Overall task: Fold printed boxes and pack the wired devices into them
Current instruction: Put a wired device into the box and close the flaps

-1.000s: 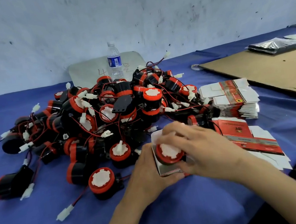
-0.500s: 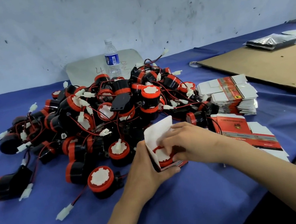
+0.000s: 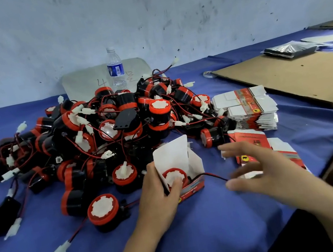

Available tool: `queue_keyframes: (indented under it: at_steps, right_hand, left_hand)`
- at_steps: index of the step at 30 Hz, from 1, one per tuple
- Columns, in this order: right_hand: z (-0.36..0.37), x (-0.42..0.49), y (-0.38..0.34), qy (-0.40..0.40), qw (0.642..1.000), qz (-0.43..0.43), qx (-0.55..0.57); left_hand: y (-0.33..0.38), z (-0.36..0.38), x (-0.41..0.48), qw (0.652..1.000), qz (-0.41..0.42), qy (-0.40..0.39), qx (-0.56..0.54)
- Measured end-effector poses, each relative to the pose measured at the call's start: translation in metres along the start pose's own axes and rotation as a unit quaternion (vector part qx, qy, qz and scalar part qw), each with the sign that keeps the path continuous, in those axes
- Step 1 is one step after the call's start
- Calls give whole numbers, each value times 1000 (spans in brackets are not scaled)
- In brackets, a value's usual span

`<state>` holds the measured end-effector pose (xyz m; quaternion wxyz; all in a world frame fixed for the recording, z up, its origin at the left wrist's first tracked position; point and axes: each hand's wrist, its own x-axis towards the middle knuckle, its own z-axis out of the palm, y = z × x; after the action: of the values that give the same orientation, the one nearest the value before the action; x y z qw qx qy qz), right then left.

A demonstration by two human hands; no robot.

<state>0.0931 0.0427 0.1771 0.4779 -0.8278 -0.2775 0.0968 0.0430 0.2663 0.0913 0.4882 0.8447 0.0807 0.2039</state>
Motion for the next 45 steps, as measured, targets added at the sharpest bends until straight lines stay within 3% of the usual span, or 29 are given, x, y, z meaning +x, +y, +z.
queue_keyframes:
  at_steps: [8,18,25,28,33,38,45]
  right_hand:
    - [42,-13,11,178,962,-99,179]
    - [51,43,3,136,965,-221,23]
    - [62,49,11,107,971,-193,94]
    - [75,46,20,170,957,-229,-45]
    - [93,44,31,290,862,-299,-288]
    - [96,39,40,368,828,-277,-319]
    - [93,39,36,369,821,-257,-352]
  left_hand:
    - [1,1,0,1000,-15,1,-11]
    - [0,4,-1,1000,-7,5,-25]
    - [-2,4,0,1000,2,8,-25]
    - [-1,4,-1,1000,8,7,-21]
    - [1,5,-1,1000,13,2,-9]
    - [1,8,0,1000,9,5,-1]
    - [4,10,-3,1000,11,18,-9]
